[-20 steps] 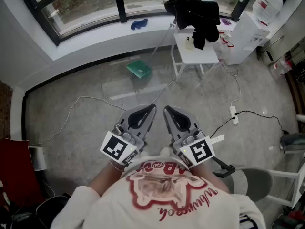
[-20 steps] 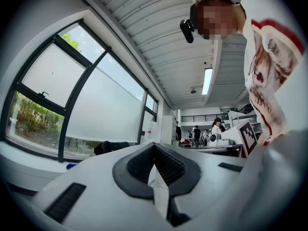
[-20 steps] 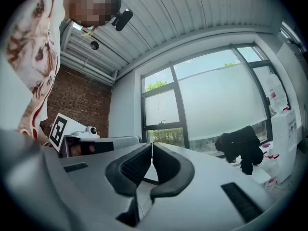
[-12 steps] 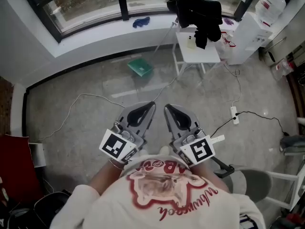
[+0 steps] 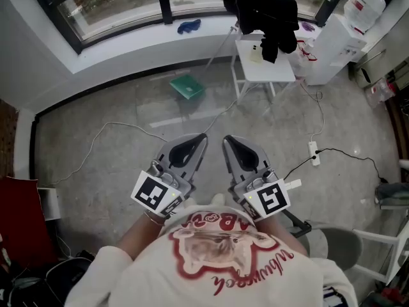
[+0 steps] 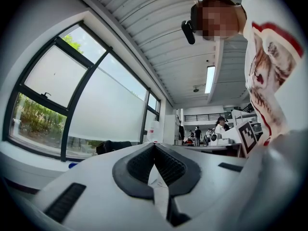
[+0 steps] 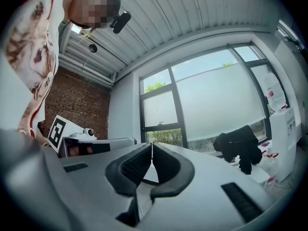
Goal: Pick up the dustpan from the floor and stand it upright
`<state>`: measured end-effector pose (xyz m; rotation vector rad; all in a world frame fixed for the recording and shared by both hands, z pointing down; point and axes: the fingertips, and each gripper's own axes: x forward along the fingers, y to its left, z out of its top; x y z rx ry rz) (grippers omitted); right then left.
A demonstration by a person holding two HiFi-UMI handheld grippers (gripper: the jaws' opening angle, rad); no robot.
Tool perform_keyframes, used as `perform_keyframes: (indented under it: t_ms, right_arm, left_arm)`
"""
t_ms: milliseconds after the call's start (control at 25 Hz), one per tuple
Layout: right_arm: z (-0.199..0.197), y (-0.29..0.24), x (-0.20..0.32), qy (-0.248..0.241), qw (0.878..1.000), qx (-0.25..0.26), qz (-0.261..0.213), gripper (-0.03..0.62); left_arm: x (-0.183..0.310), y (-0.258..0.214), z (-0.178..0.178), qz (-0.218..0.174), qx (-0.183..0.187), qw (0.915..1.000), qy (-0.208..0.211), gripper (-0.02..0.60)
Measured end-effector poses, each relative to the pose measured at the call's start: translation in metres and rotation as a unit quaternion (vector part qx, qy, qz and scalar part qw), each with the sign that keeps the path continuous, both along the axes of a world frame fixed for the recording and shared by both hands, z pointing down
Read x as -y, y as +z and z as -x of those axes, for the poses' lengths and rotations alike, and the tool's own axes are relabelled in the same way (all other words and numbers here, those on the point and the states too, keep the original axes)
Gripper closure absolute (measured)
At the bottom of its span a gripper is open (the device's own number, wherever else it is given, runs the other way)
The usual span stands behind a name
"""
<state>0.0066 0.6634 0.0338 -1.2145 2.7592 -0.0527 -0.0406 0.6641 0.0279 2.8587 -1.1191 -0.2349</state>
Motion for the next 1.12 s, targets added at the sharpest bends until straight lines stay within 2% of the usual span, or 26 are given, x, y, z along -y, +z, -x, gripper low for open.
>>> perform_keyframes:
  t_ms: [240, 520, 640, 840, 1120]
  right_arm:
    - [-0.021, -0.002, 0.005, 0.009, 1.0, 0.007, -0.001, 0.566]
    - [-0.05, -0.002, 0.012, 0.021, 0.999, 0.024, 0.001, 0.566]
    - [-0.059, 0.004, 0.02, 0.023, 0.999, 0.038, 0.015, 0.566]
    - [-0.056, 0.017, 0.035, 0.013, 0.999, 0.03, 0.024, 0.566]
    - [-0.054, 0.028, 0.087, 0.01, 1.0, 0.009, 0.016, 0.566]
  left_arm:
    - [0.009, 0.002, -0.007, 0.004, 0.005, 1.0, -0.007, 0.578]
    - [0.015, -0.002, -0.049, -0.004, -0.002, 1.0, 0.002, 0.578]
    - [0.023, 0.001, -0.045, 0.001, 0.0, 0.9998, -0.02, 0.578]
    - [0.042, 0.014, -0.031, 0.013, -0.003, 0.9989, -0.044, 0.578]
    - [0.1, 0.028, -0.033, 0.004, -0.015, 0.9993, -0.034, 0.578]
